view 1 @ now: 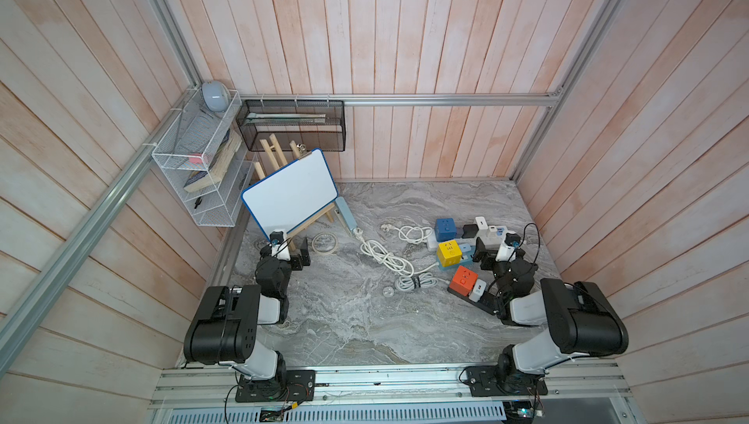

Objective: Pull the plug off the socket
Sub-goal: Move the socket to the center of the board.

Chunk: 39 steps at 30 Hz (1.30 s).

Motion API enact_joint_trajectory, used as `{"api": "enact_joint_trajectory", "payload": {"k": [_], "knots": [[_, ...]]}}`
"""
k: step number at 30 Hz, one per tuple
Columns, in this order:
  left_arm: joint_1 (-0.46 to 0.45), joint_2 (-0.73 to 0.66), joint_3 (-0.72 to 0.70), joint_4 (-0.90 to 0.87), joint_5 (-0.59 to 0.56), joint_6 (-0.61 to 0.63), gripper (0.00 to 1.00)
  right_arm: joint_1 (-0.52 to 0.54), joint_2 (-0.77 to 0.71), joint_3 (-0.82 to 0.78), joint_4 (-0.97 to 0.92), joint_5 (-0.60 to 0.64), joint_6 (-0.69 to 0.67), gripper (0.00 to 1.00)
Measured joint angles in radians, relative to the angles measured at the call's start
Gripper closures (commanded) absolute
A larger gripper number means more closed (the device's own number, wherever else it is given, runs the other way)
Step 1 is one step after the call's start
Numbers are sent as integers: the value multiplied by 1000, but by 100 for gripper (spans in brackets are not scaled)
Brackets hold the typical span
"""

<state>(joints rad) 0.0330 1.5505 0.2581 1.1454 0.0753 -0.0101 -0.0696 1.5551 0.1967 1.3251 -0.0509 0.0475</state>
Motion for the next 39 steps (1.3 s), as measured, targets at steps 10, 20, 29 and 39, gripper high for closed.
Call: {"api": "enact_joint_trajectory", "payload": {"k": [10,20,29,39], "knots": [[-14,-10,-30,60,-7,14,0,8,-3,-29,53,-1,-6,2],[-196,-330,-98,-61,-200,92,0,71,-164,-162,165,88,-31,2],[-370,-686,-122,-402,-354,71,0,171,-507,-163,-40,203,-34,2],[-491,-921,7,-837,-447,-54,0,235,-971,6,-644,301,8,2]]}}
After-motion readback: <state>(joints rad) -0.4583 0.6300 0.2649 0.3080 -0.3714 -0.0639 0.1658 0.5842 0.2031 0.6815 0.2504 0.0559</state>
